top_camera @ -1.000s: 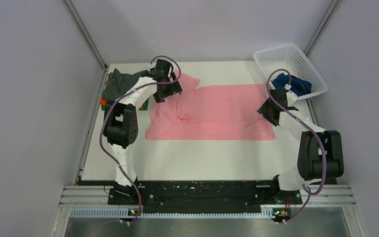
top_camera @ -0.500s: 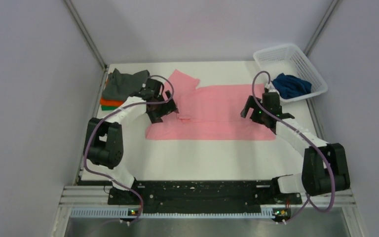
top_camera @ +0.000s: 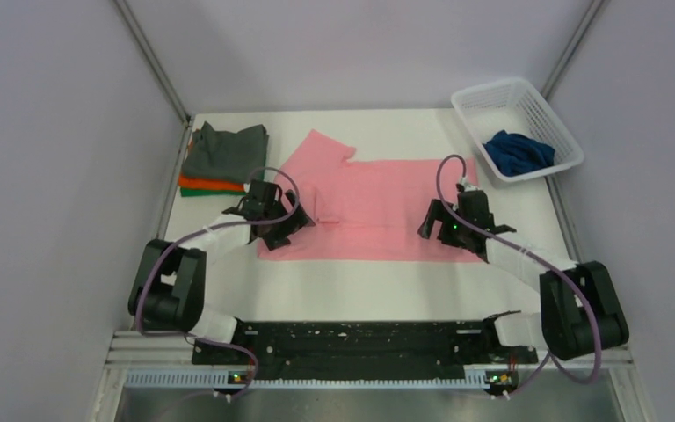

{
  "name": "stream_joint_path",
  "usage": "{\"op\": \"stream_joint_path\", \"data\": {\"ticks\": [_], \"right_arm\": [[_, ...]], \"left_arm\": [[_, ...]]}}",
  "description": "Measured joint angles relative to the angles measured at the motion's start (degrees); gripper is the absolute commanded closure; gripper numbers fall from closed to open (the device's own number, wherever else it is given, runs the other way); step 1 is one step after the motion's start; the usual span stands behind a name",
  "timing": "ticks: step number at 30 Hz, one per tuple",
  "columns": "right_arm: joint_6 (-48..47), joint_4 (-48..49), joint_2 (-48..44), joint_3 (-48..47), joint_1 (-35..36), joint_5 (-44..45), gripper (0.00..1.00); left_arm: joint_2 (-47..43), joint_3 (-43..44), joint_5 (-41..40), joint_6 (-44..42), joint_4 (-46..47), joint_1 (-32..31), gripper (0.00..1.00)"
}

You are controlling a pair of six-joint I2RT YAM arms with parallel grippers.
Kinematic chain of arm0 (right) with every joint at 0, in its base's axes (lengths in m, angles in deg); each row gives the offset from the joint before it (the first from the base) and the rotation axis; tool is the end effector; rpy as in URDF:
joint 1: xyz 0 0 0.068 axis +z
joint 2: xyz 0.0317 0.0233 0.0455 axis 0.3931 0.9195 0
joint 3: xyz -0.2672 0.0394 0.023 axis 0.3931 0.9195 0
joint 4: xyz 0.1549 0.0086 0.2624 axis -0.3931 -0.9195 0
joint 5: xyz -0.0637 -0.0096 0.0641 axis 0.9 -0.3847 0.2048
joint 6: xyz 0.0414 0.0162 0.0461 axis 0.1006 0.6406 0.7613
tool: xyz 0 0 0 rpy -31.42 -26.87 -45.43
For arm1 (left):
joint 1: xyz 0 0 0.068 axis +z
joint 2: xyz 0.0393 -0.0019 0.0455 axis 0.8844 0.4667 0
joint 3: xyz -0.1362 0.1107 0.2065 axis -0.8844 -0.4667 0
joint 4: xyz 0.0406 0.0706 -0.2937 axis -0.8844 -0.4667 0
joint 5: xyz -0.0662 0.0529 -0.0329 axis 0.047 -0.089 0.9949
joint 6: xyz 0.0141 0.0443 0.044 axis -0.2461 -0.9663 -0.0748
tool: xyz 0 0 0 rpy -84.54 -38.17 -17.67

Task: Fold and stack the t-shirts
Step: Fold the flattened tshirt in 1/3 of the way

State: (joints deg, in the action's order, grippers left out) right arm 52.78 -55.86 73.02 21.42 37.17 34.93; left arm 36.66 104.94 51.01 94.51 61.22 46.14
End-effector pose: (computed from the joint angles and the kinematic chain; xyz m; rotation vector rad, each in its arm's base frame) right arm 0.2887 0.0757 0.1186 0.2451 2.4438 0.4069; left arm 0.3235 -0.1010 0.1243 -0.6402 2.5784 -0.5983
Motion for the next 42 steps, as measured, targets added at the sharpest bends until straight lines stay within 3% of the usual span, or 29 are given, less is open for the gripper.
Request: {"op": "stream_joint_path", "data": {"ticks": [5, 9, 14, 19, 23, 27, 35, 42], "right_arm": [[2.2, -4.0, -12.2, 8.1, 1.3, -0.4, 0.01], [7.4, -13.4, -23.1, 11.7, 4.5, -1.3, 0.01], [12.7, -25.6, -32.0, 12.3, 7.6, -2.3, 0.01], [13.3, -30.8, -34.6, 11.3, 7.7, -2.1, 0.01], [13.1, -30.3, -35.6, 9.1, 7.7, -1.5, 0.01], [12.4, -28.8, -36.5, 7.4, 7.7, 0.2, 0.01], [11.6, -28.1, -37.6, 6.5, 7.7, 3.0, 0.01], [11.5, -28.5, -38.5, 5.1, 7.7, 7.1, 0.01]], "left_arm": [[-14.1, -13.0, 0.3, 3.7, 1.0, -0.2, 0.01], [-28.9, -20.5, -0.6, 5.9, -8.2, -0.6, 0.01], [-41.7, -22.1, -1.6, 6.1, -23.3, -0.9, 0.01], [-45.9, -19.8, 0.9, 5.6, -28.7, -1.1, 0.01], [-42.9, -18.1, 4.7, 5.2, -25.1, -1.9, 0.01], [-33.4, -16.6, 7.1, 5.0, -18.3, -4.4, 0.01], [-15.3, -9.3, 5.9, 4.2, -7.3, -10.4, 0.01], [-1.0, -0.1, 5.5, 2.3, -0.9, -11.6, 0.01]]}}
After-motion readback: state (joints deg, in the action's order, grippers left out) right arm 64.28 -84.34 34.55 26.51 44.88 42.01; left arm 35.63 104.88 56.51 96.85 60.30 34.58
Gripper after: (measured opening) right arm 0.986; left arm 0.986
